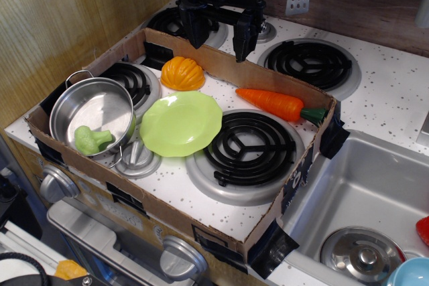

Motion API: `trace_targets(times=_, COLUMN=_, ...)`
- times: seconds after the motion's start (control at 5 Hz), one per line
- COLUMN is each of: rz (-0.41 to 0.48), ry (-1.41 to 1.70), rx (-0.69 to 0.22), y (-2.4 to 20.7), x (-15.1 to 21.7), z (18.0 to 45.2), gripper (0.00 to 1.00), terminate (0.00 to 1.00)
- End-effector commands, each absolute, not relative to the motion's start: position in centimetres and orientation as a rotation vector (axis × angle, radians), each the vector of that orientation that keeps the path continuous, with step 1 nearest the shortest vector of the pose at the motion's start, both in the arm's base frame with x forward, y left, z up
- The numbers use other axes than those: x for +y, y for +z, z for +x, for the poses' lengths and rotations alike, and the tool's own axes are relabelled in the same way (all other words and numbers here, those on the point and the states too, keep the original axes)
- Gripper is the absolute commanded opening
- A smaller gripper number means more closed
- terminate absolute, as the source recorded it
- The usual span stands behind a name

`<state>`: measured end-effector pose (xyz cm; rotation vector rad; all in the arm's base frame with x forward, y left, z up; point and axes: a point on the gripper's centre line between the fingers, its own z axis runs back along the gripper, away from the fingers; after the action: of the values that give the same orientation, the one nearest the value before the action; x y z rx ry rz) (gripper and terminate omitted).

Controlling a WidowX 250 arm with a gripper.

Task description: Take broccoli out of pan

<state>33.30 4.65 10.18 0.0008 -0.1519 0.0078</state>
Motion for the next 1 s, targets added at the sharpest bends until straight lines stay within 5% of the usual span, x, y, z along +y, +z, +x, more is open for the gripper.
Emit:
trace_targets(times=0.0, rz=0.001, ry=0.008, rx=-0.152, y=10.2, x=4.7, z=33.3, gripper=1.0, terminate=0.0)
trace_targets(times=0.8, rz=0.155, ry=0.104, rx=-0.182, y=11.1, x=11.2, z=27.8, gripper=1.0, terminate=0.0)
